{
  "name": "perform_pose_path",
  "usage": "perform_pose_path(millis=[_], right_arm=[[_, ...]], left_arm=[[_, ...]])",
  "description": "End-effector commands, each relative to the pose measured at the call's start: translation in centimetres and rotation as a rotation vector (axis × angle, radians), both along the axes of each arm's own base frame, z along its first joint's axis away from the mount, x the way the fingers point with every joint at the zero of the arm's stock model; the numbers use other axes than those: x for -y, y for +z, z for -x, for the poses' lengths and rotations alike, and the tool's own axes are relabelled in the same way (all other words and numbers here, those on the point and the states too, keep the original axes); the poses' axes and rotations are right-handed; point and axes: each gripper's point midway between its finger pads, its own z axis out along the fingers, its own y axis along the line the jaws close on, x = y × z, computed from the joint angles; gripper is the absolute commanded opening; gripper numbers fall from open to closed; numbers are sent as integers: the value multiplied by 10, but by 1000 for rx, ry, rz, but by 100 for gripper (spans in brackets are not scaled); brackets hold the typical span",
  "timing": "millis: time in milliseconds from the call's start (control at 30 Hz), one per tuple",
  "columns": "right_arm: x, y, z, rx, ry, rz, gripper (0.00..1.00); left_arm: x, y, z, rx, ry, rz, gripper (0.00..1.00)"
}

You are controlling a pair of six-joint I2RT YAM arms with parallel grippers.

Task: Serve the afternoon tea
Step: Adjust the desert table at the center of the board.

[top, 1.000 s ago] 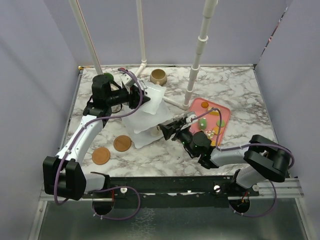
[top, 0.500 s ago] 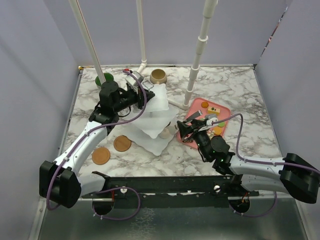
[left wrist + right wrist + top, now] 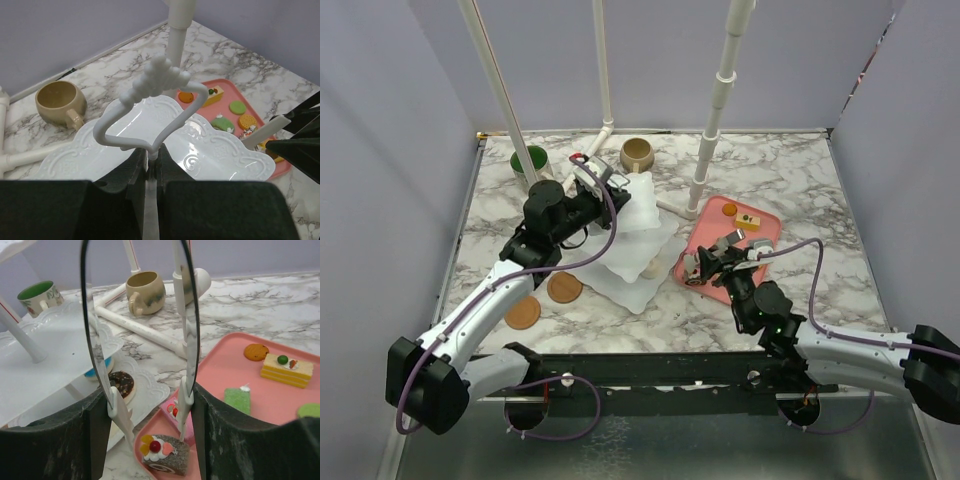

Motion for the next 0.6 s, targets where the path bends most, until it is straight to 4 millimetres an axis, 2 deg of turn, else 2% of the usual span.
perform_pose_path(millis=[0,133,267,433,567], right_arm=[[19,-13,2,-29,-69,30,59],[25,-19,2,-33,-92,29,59],[22,-11,-4,-8,-101,17,60],[12,-4,-12,9,-77,22,60],[5,-6,-11,0,-37,23,60]], left_arm=[[-6,25,-2,99,102,8,1],[-4,30,1,105,152,10,0],[-4,33,2,120,195,-10,0],[-15,34,-4,114,290,-12,0],[-27,36,-9,107,370,-17,0]])
